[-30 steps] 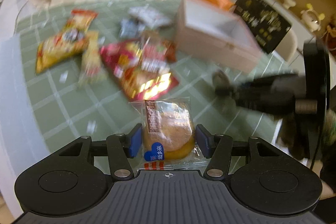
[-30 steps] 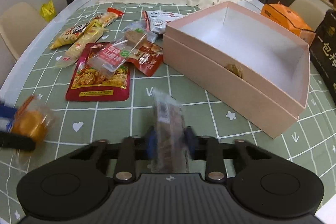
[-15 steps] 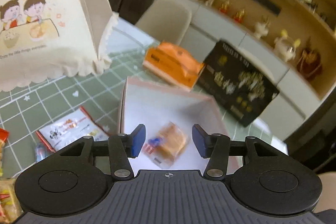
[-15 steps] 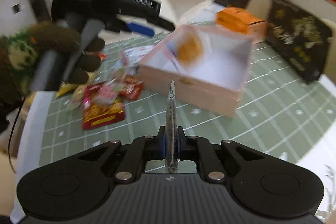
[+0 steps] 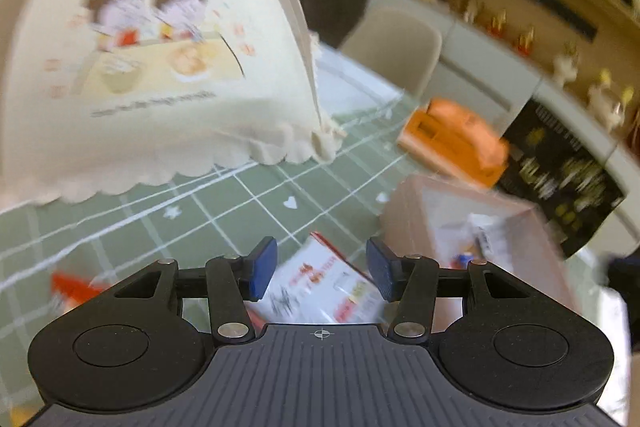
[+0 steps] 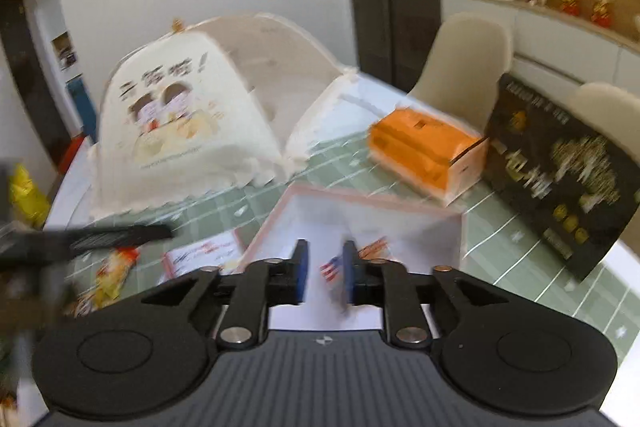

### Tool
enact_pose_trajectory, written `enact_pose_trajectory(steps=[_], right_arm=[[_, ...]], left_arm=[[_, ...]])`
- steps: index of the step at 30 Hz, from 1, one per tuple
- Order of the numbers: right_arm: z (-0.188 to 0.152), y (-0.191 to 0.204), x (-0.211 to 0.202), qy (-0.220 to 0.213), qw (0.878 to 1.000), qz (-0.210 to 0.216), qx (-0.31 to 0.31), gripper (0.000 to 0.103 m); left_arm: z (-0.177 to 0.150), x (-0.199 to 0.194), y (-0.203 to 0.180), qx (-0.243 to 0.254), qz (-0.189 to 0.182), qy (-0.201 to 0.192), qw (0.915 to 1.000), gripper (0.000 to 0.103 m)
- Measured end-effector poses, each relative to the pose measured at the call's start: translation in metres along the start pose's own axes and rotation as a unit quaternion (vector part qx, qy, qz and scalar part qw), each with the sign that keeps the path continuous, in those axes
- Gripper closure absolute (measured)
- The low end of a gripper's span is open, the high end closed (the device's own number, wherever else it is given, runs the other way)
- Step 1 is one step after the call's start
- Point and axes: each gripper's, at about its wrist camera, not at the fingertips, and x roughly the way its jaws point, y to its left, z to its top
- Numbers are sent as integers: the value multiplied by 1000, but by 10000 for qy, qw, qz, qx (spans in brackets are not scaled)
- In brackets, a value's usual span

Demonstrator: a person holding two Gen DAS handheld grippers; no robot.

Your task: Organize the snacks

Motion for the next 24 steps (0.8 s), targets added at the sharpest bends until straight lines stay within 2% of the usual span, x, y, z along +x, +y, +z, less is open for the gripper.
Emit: enact_pose_trajectory(steps=[1, 3, 4, 5, 7, 8, 12, 15, 20, 24], right_arm=[[-7, 3, -2, 79, 9999, 123, 7, 65], [-23, 7, -6, 229, 9996, 161, -9, 61], [-32, 9, -6, 363, 9992, 142, -12, 61], [-39, 10, -4, 496, 9987, 144, -6, 61], [-56, 13, 1, 765, 9969, 155, -4, 61], [-65, 15, 4, 870, 9961, 159, -47, 61], [-94, 27, 11, 1152, 9924, 335, -255, 61], [-109, 38, 18, 1321, 9891, 612, -238, 61], [-114, 60, 29, 1392, 9856, 921, -264, 57], [-114, 80, 45, 1420, 9830, 1012, -575, 41]], left_arm=[[2, 17, 0, 173, 120, 127, 9997, 48], [0, 43, 0, 479, 270, 375, 9978, 48], [-4, 51, 0, 606, 232, 451, 9969, 48], [-9, 48, 2, 655, 93, 362, 9972, 48], [-17, 40, 6, 729, -282, 437, 9960, 57], [-25, 31, 5, 818, -452, 475, 9945, 58], [-63, -13, -1, 1368, -596, 398, 9880, 56], [-90, -48, 2, 1157, -773, 432, 9893, 57], [-129, -93, 7, 808, -1027, 562, 9898, 57], [-155, -126, 14, 437, -644, 630, 9950, 65]])
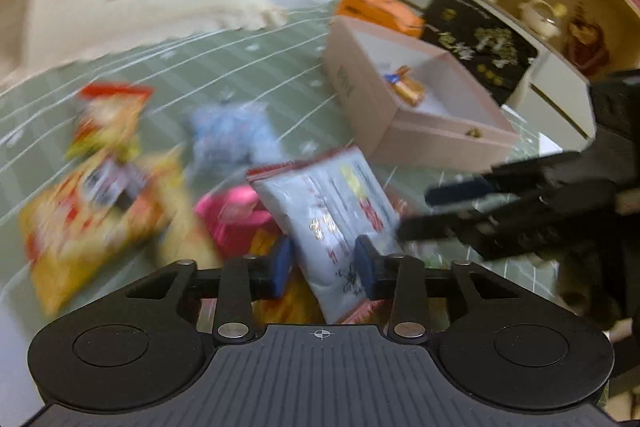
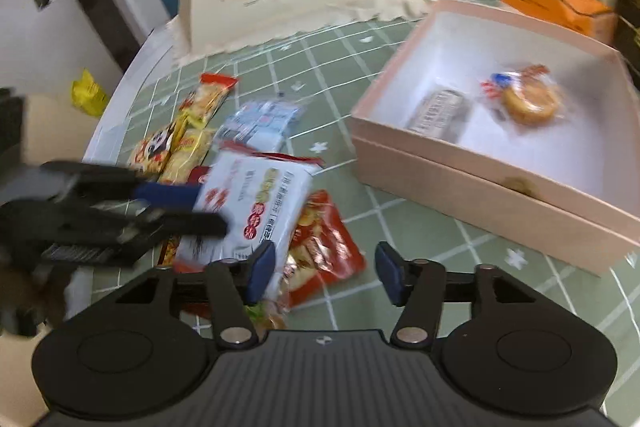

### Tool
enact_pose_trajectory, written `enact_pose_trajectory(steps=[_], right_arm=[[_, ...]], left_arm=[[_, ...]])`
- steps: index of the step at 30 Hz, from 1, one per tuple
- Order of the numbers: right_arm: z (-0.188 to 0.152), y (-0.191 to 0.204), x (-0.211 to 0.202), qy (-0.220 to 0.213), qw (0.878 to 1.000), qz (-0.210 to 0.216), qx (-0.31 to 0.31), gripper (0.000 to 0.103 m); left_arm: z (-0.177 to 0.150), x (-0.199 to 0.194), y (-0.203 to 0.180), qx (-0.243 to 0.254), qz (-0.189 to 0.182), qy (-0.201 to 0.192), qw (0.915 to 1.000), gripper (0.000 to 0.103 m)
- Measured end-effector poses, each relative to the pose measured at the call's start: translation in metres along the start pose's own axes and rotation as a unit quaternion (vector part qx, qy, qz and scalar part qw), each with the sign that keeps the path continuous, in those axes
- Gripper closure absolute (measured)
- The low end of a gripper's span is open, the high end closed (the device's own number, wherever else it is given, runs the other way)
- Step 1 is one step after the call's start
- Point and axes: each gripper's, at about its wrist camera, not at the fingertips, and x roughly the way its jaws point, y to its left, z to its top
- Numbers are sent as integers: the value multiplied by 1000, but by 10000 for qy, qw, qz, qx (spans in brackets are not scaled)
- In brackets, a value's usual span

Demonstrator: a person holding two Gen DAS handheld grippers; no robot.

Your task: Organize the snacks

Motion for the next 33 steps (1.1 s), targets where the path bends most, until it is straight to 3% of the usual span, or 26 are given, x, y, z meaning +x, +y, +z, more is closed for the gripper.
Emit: enact_pose_trajectory(steps=[2, 8, 13, 16, 19, 22, 24, 26, 29, 33], right_arm=[[2, 4, 9, -55, 9999, 58, -118, 33], [-1, 17, 18, 8, 9991, 368, -197, 29], [-34, 36, 8, 212, 9931, 32, -1151, 29], [-57, 35, -7, 161, 9902, -60, -1389, 29], [-73, 25, -19, 94, 9901, -341, -1362, 30], [-75, 9, -29, 98, 9921, -635, -1079, 31], [-71, -2, -40, 101, 9959, -453, -782, 32], [-64, -7, -53, -55, 9984, -89, -561, 32], [-50, 0, -60, -217, 9984, 382, -365, 32], [-39, 36, -36, -253, 9982, 415, -355, 31]], left_arm=[[-15, -15, 0, -186, 209, -22, 9996, 65], [-50, -49, 0, -1085, 709, -328, 9910, 65], [-58, -62, 4, -1902, 921, -636, 9754, 65], [-53, -53, 9, -2244, 918, -674, 9678, 65], [-42, -35, 7, -2051, 1057, -653, 9708, 65], [-31, -15, -8, -1168, 826, -592, 9879, 65], [-27, -5, -17, -535, 598, -452, 9958, 60], [-27, -8, -18, -466, 640, -412, 9960, 62], [-35, -34, -8, -948, 771, -650, 9904, 63], [-57, -69, 14, -2029, 1225, -922, 9671, 63]])
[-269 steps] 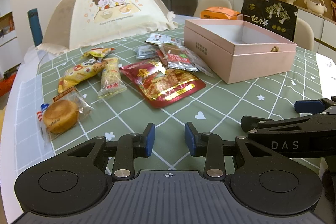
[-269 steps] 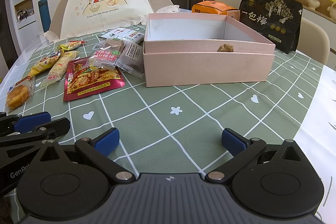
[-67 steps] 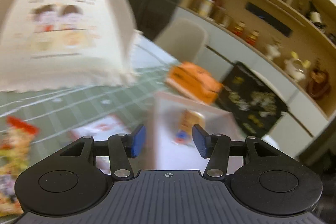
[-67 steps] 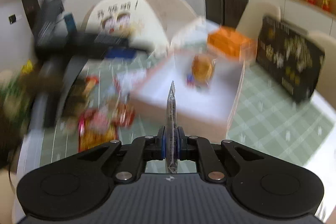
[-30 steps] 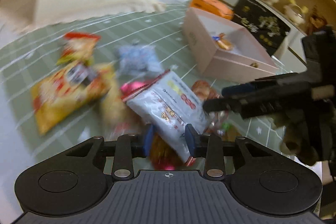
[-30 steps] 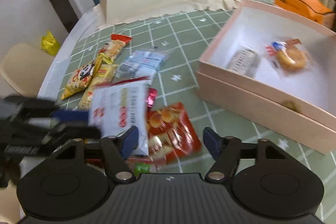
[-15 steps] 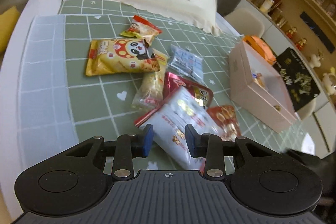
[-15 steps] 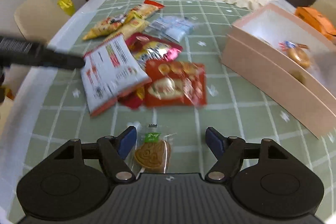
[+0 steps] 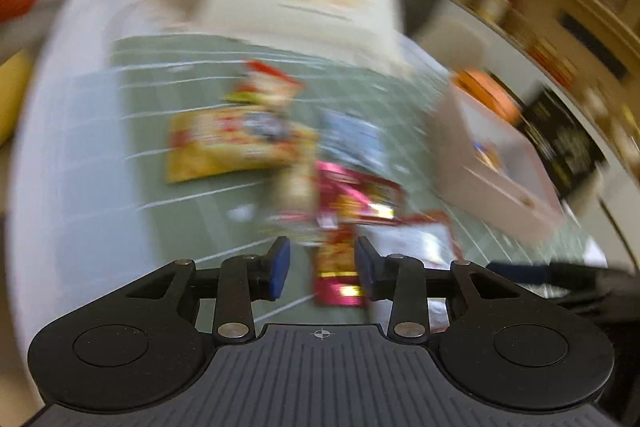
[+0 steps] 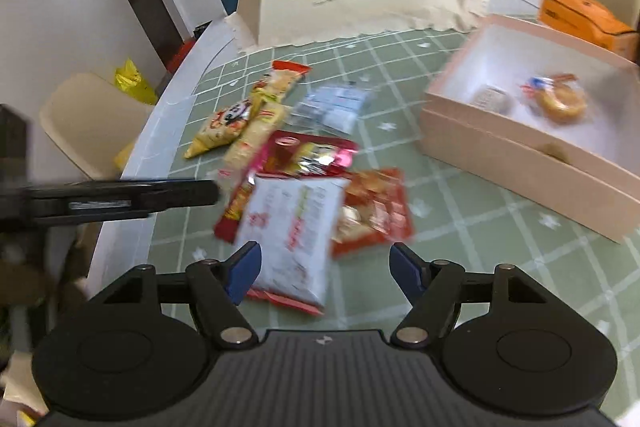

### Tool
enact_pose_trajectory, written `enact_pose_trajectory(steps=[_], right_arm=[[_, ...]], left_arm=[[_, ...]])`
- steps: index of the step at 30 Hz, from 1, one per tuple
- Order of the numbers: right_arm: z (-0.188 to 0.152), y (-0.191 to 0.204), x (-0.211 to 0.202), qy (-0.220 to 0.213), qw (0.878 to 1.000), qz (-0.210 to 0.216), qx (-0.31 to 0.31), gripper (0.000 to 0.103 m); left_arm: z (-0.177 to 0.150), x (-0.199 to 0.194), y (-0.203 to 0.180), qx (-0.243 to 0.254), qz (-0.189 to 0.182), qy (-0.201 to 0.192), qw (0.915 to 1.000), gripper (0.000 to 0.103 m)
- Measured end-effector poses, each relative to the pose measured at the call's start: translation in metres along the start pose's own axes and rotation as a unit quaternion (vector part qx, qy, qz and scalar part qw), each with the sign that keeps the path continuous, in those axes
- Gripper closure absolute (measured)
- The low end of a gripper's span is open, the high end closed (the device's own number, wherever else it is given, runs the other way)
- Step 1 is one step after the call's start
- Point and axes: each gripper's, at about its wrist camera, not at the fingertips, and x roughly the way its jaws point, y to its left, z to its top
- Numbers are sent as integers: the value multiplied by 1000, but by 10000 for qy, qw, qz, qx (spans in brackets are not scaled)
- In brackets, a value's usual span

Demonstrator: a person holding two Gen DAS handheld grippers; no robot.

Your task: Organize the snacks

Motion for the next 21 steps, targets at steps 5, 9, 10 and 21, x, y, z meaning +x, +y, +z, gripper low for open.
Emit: enact_pose_trajectory(steps=[5, 9, 10, 21], right_arm=[[8, 53, 52, 207, 9972, -686, -201, 31], [4, 68, 64, 292, 9933, -977, -551, 26], [2, 65, 61, 340, 9936, -900, -591, 29], [-23, -43, -38, -175, 9952, -840, 470, 57]], left_arm=[[-10, -17, 18, -616, 303, -149, 9975, 63], [-16, -19, 10, -454, 278, -64, 9986, 63], [-17, -17, 7, -417, 236, -32, 9988, 63], [-24, 5, -74, 545, -711, 508, 9947, 63]])
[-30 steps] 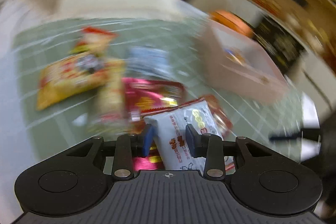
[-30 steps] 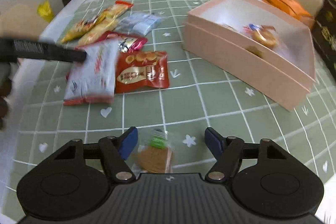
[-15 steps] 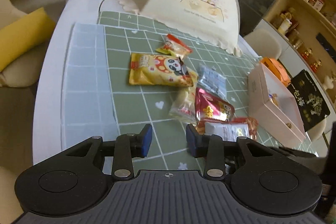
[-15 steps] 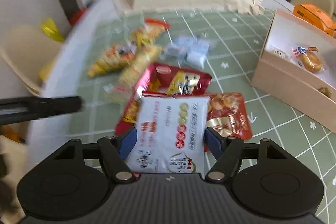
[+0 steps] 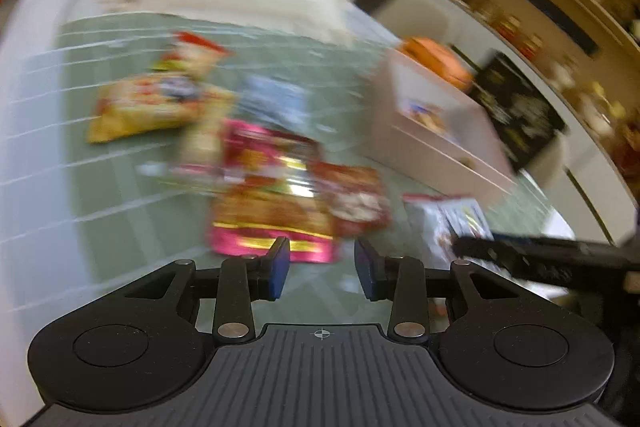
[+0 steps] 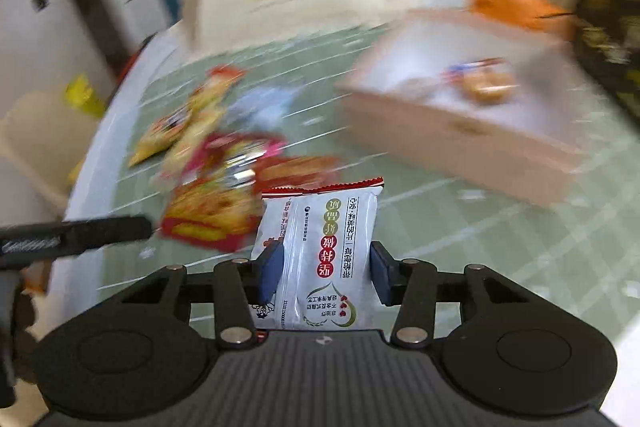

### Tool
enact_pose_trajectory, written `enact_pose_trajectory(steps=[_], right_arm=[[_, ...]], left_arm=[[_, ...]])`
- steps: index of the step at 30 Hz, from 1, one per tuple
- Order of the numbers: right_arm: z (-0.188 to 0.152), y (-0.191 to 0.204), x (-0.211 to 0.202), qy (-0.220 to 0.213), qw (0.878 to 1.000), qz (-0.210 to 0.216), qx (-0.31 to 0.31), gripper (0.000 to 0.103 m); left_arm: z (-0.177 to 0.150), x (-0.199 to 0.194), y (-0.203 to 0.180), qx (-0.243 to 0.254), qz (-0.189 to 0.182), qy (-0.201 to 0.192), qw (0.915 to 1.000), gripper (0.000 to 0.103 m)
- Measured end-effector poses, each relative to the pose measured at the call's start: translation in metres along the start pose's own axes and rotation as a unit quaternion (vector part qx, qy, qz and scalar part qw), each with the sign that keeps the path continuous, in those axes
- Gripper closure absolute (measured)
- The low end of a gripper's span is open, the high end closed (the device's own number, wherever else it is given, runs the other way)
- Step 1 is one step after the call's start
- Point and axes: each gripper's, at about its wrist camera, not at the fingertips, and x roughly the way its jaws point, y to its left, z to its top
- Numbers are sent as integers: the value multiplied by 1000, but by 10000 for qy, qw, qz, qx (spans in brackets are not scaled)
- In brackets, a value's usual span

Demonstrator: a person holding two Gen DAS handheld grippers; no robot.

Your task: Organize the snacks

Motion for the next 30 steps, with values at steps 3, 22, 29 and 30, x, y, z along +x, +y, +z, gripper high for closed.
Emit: enact_pose_trajectory(steps=[3, 22, 29, 30], right_arm=[[-5, -33, -9, -57, 9990, -337, 270, 57], [-74, -105, -33, -40, 9940, -720, 826, 32], [-61, -104, -21, -85, 9928, -371, 1132, 27], [-57, -103, -16, -97, 9926, -367, 1152, 24]], left_arm=[[-8, 15, -40, 293, -280, 378, 9985, 63], [-46, 68, -116, 2112, 1118, 717, 9684, 55], [-35, 77, -107, 1686, 327, 999, 9801, 57], [-36, 81, -111, 1777, 378, 992, 9783, 56]])
